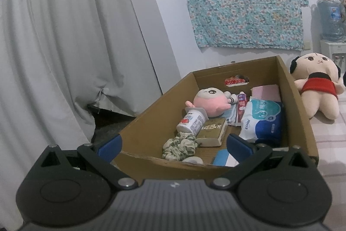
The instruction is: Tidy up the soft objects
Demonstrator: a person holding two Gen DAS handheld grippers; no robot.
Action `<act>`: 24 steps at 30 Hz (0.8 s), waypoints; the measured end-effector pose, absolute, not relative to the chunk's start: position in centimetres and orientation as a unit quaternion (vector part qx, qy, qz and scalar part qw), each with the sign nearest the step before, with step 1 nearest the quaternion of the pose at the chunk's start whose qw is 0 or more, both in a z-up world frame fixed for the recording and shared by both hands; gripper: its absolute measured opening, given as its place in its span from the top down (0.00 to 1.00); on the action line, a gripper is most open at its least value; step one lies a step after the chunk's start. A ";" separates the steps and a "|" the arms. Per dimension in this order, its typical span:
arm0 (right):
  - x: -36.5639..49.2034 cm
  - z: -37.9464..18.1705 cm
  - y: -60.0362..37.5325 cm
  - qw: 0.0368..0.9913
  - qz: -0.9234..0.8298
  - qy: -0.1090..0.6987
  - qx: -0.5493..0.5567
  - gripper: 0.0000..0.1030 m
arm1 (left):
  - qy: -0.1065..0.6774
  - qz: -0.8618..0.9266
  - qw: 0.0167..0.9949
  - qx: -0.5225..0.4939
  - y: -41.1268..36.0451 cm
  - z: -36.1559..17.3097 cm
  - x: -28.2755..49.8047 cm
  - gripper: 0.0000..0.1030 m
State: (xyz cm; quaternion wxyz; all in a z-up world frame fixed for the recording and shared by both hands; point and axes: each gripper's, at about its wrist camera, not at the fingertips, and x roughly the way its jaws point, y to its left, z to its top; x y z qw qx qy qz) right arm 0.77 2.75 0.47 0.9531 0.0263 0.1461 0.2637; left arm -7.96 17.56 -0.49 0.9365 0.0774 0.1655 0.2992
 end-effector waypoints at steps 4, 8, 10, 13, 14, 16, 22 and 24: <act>0.9 0.4 2.8 0.951 0.267 0.150 0.033 0.24 | 0.164 0.300 0.937 0.074 17.6 -0.5 -8.0 0.00; 0.8 0.5 3.2 0.949 0.274 0.152 0.030 0.24 | 0.160 0.302 0.937 0.071 17.5 -0.5 -8.0 0.00; 0.6 0.6 3.2 0.947 0.286 0.145 0.039 0.24 | 0.161 0.304 0.936 0.072 17.5 -0.5 -8.0 0.00; 0.3 0.9 3.2 0.943 0.299 0.139 0.047 0.23 | 0.160 0.307 0.935 0.074 17.3 -0.5 -8.1 0.00; 0.2 0.9 3.2 0.943 0.299 0.138 0.045 0.23 | 0.159 0.306 0.936 0.073 17.3 -0.5 -8.1 0.00; 0.1 0.9 3.4 0.944 0.296 0.137 0.038 0.23 | 0.158 0.307 0.936 0.073 17.3 -0.4 -8.2 0.00; 0.2 0.7 3.6 0.944 0.296 0.140 0.034 0.23 | 0.164 0.306 0.935 0.072 17.2 -0.4 -8.3 0.00; 0.2 0.6 3.6 0.944 0.294 0.143 0.035 0.23 | 0.165 0.307 0.935 0.072 17.1 -0.4 -8.2 0.00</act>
